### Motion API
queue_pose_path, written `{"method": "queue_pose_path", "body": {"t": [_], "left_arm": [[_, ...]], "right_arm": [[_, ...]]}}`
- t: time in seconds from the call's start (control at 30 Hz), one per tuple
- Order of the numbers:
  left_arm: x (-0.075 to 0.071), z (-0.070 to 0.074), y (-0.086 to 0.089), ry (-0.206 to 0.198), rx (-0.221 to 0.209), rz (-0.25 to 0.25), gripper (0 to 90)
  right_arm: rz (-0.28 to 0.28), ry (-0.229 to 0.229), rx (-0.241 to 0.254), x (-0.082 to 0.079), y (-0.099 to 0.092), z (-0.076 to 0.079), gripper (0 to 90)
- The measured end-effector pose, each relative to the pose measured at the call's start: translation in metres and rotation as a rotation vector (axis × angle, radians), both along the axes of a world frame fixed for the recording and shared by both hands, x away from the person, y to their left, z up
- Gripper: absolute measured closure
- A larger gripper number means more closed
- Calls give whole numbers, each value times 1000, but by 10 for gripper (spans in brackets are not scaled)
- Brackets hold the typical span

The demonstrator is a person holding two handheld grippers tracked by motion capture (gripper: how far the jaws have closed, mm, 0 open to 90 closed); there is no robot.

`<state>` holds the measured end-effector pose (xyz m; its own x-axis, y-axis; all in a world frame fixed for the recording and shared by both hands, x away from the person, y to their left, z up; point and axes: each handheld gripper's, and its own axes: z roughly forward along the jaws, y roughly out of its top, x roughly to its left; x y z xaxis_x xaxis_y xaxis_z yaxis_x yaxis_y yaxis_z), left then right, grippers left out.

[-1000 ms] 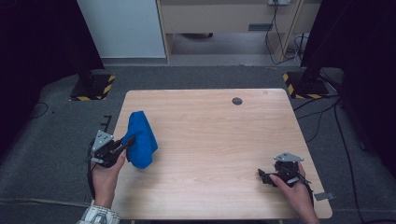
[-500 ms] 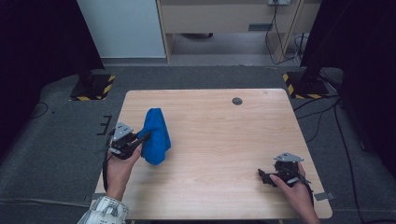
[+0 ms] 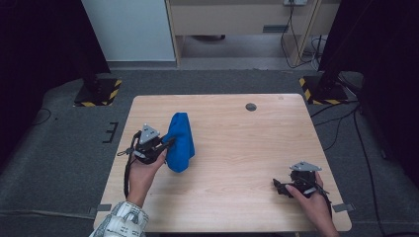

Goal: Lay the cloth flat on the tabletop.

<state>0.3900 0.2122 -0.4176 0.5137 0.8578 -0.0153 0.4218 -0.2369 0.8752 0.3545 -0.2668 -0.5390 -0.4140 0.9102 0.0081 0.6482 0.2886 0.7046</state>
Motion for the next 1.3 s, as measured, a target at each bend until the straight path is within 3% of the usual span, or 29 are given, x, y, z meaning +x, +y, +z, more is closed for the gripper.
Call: {"method": "queue_pose_path", "body": {"t": [0.43,1.3], "left_arm": [[0,0,-31,8,-22,-47,767],[-2,-7,-86,25,-8,-141,766]], "right_arm": [[1,0,0,0,0,0,6],[4,0,-1,0,0,0,5]]}}
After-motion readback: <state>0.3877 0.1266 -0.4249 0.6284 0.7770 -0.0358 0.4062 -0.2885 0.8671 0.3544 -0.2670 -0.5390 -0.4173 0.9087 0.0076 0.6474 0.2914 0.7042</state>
